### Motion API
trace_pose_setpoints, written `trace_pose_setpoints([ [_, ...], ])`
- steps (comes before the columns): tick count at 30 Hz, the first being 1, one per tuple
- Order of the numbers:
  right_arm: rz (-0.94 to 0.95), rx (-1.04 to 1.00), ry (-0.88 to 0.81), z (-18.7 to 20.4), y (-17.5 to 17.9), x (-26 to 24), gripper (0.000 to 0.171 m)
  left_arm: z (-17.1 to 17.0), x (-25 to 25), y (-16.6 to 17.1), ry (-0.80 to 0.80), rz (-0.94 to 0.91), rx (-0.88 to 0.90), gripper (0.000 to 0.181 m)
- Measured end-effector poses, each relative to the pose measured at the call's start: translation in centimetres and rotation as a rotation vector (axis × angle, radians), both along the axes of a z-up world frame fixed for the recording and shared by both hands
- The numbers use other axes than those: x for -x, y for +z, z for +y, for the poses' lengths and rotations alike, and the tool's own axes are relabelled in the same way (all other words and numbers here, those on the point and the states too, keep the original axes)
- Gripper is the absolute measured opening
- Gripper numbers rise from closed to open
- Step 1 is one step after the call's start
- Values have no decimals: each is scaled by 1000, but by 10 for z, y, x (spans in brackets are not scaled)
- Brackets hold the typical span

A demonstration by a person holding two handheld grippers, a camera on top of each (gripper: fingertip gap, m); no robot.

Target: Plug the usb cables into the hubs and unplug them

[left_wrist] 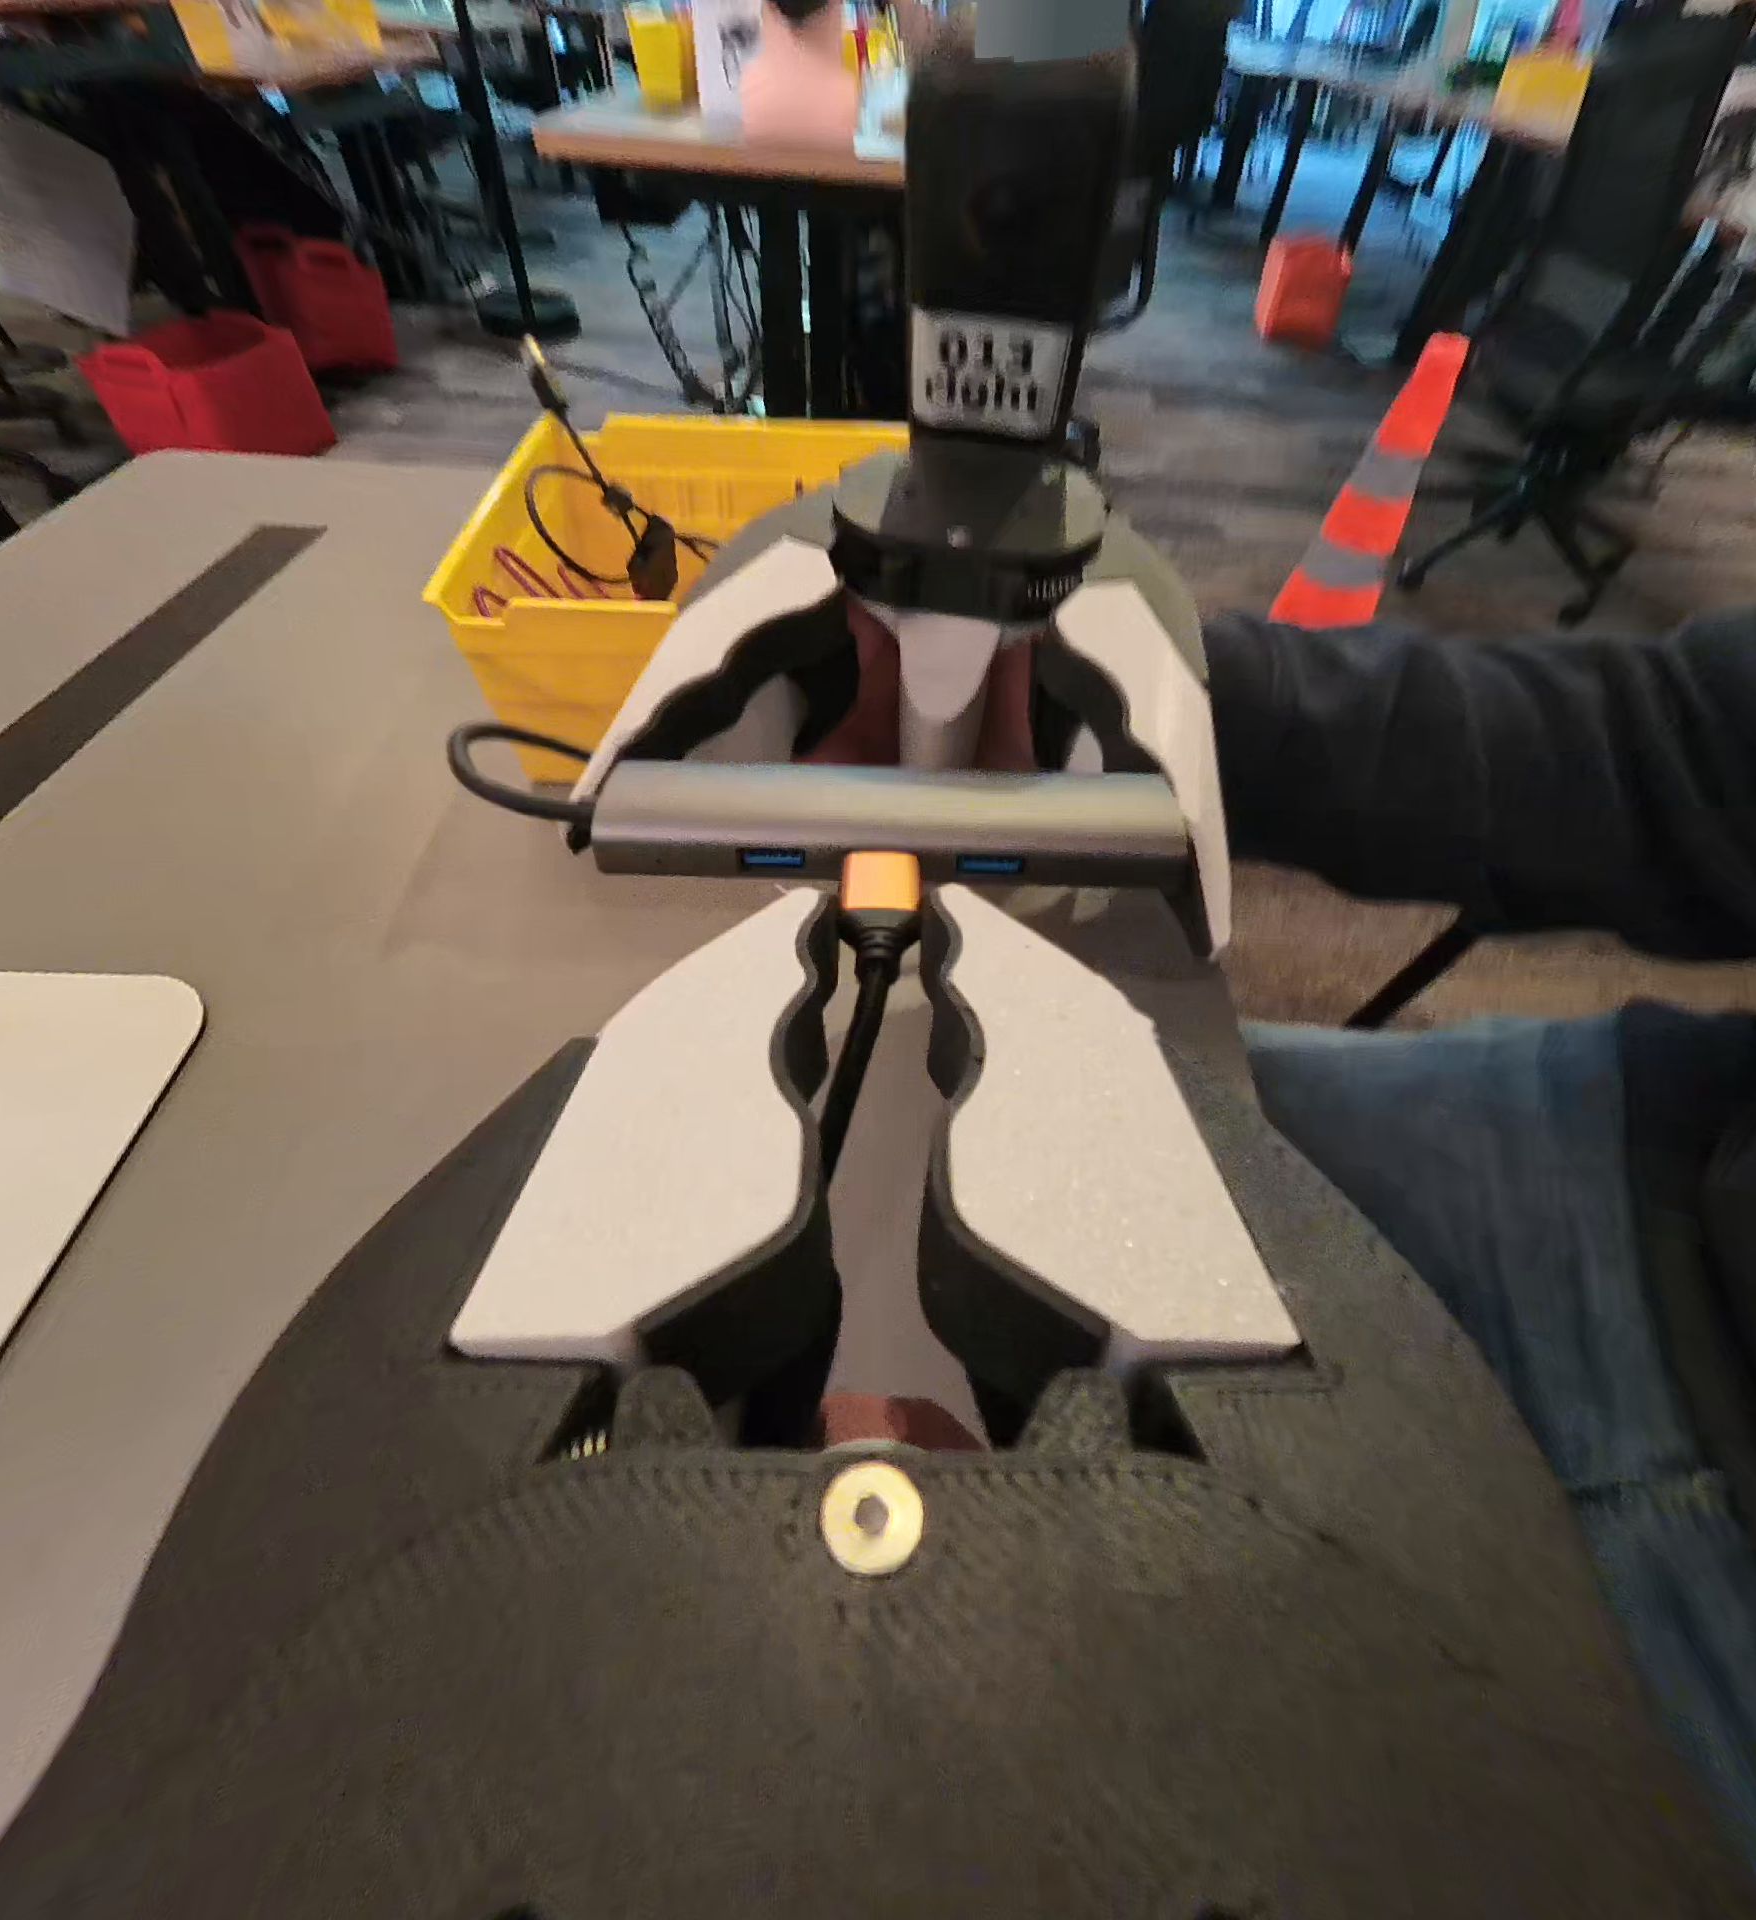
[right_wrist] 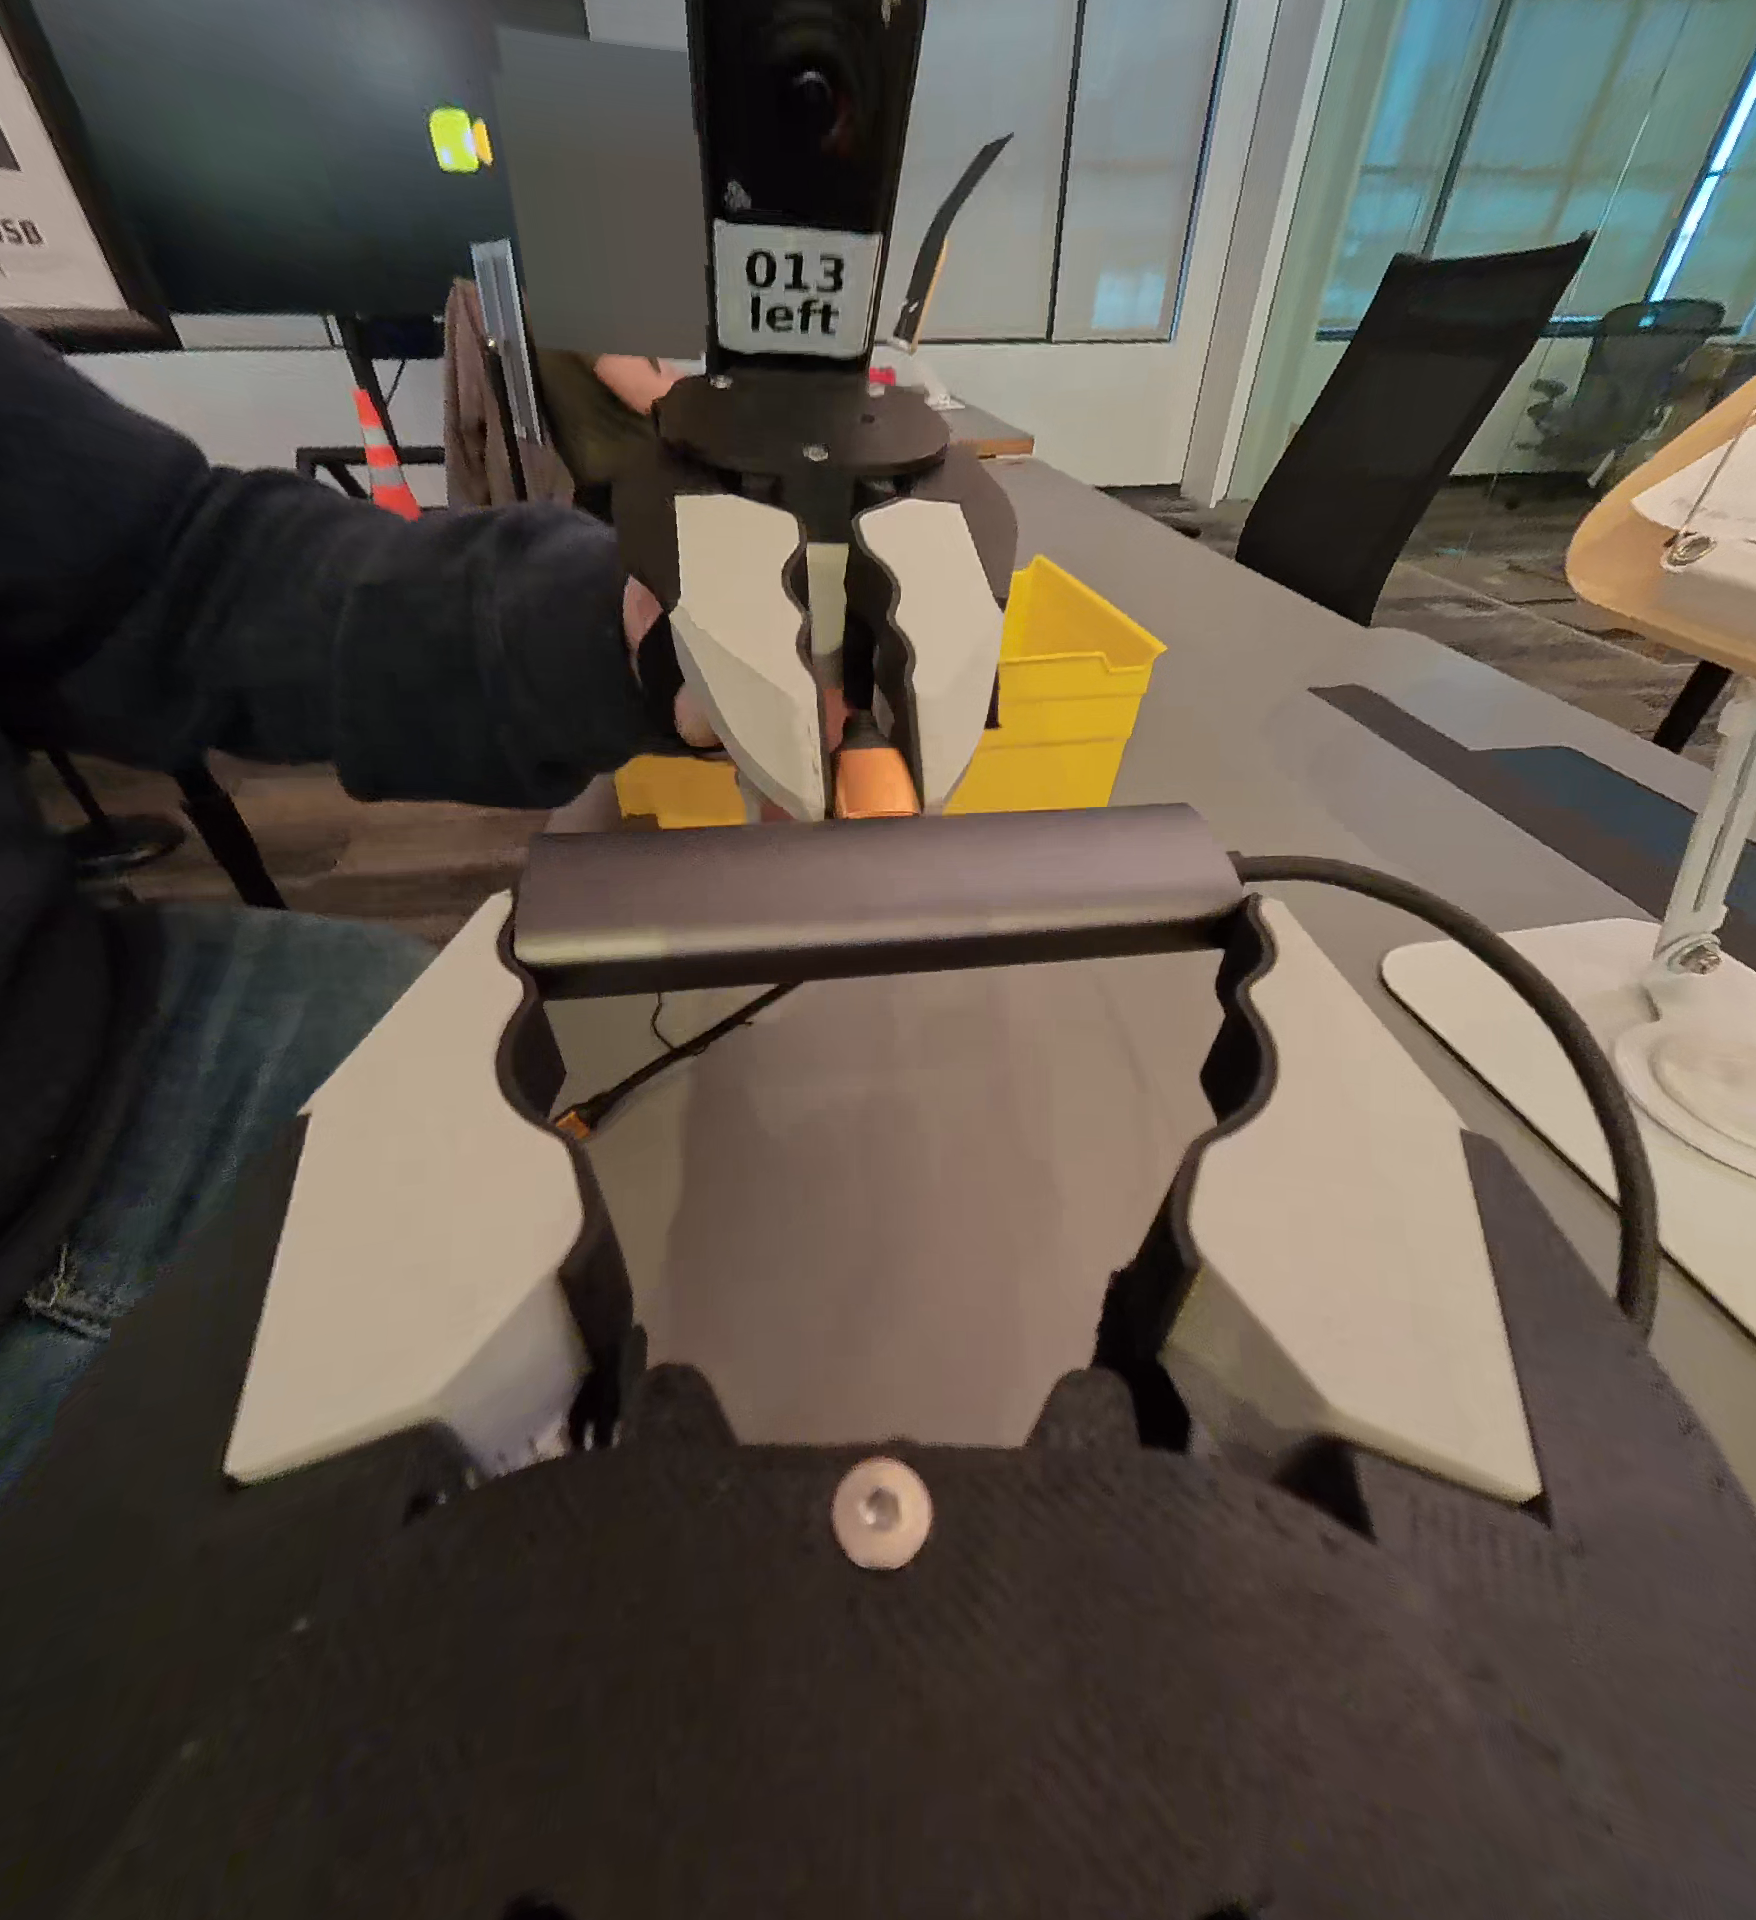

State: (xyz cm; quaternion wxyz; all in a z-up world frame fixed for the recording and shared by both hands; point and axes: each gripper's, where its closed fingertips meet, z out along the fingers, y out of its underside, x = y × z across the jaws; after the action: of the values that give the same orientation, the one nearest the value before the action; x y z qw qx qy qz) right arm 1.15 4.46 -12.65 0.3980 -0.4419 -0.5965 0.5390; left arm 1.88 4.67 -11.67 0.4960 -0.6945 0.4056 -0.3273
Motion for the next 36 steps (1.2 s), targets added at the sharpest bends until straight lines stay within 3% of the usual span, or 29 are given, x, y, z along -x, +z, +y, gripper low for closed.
trace_pose_setpoints([
  [8, 44, 49, 0, -1, 1, 3, 126, 2, -1, 10, 31, -157, -8, 15],
  [36, 55, 150, -11, 5, -10, 13, 126, 8, 9, -1, 99, -260, 17, 15],
])
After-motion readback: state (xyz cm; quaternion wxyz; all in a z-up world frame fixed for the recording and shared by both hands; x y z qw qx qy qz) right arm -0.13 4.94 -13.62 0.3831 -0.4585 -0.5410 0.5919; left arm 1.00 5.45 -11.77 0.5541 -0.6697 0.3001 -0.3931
